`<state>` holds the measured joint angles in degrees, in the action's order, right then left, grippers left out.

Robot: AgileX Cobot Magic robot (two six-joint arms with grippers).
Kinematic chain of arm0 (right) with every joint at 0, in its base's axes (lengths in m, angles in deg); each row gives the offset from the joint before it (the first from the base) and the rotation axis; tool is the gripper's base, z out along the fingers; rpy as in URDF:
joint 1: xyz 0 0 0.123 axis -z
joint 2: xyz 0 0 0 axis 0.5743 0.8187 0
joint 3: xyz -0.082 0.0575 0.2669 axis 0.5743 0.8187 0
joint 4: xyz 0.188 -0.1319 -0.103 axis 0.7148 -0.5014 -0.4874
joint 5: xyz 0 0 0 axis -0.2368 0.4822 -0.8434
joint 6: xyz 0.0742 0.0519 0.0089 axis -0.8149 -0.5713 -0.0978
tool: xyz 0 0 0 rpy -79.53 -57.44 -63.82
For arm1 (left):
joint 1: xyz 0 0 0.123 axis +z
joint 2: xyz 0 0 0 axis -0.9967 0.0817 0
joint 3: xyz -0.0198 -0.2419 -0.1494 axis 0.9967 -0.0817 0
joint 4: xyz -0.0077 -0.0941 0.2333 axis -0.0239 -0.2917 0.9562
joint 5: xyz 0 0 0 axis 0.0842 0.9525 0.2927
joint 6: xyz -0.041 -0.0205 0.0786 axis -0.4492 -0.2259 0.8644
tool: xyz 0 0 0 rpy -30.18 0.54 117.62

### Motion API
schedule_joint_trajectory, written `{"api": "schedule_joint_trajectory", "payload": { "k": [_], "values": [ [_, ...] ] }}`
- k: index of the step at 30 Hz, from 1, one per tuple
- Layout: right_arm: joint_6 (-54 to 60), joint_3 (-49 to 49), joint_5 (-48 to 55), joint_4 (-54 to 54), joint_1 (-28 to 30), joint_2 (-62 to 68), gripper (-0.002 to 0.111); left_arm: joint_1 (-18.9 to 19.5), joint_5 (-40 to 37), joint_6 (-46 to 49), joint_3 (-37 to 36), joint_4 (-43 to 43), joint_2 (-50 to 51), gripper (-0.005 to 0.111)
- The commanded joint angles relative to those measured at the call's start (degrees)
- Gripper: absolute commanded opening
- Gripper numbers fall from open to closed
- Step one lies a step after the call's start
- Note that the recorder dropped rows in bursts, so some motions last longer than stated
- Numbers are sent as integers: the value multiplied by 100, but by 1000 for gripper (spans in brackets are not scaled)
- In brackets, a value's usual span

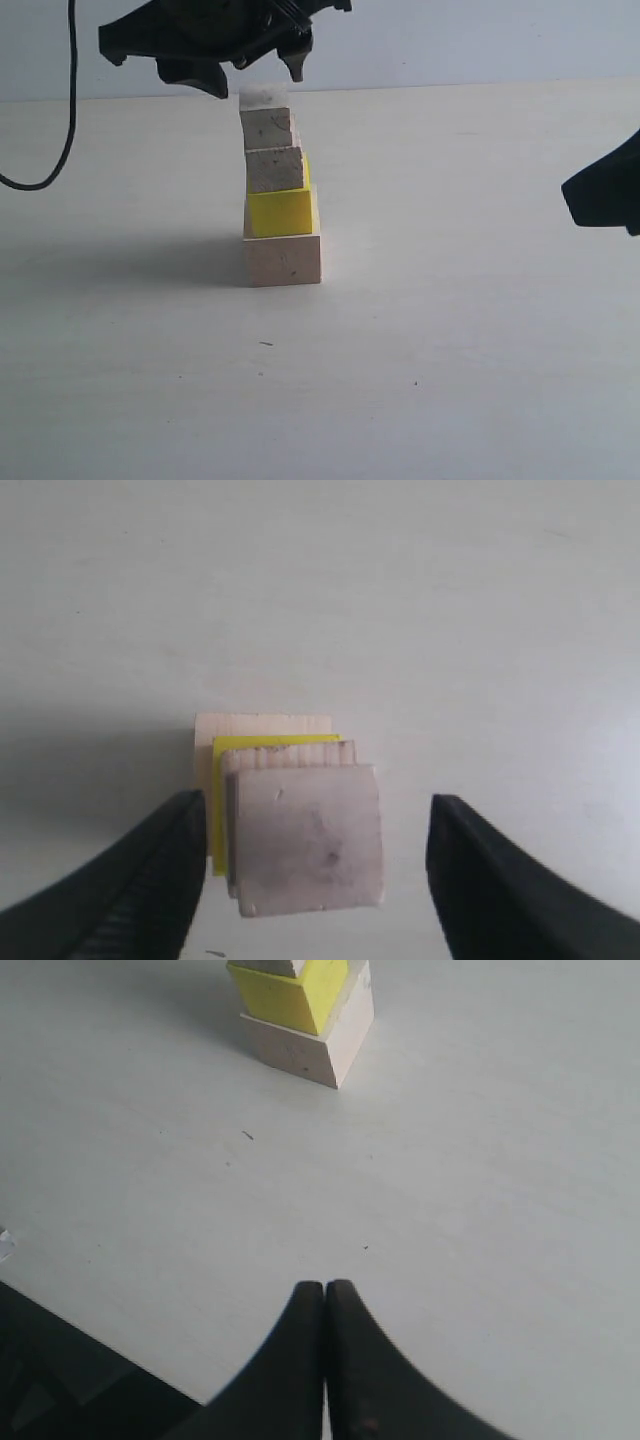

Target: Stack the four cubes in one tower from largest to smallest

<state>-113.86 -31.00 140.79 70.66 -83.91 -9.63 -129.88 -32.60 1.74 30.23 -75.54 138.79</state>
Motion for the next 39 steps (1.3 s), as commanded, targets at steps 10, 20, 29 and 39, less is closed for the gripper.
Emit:
{"api": "schedule_joint_trajectory", "payload": {
  "k": [10,20,29,39],
  "values": [
    [348,36,-539,-76,18,-33,0,-14,-708,1262,-17,480,-2046,0],
    [31,36,-875,-765,18,-33,0,-14,-205,1506,-1844,876,-3835,0],
    [31,36,-984,-825,18,-33,0,1,1001,1329,-4010,962,-5111,0],
    [31,36,-995,-825,18,-33,0,0,883,1388,-4230,962,-5408,0]
  ]
}}
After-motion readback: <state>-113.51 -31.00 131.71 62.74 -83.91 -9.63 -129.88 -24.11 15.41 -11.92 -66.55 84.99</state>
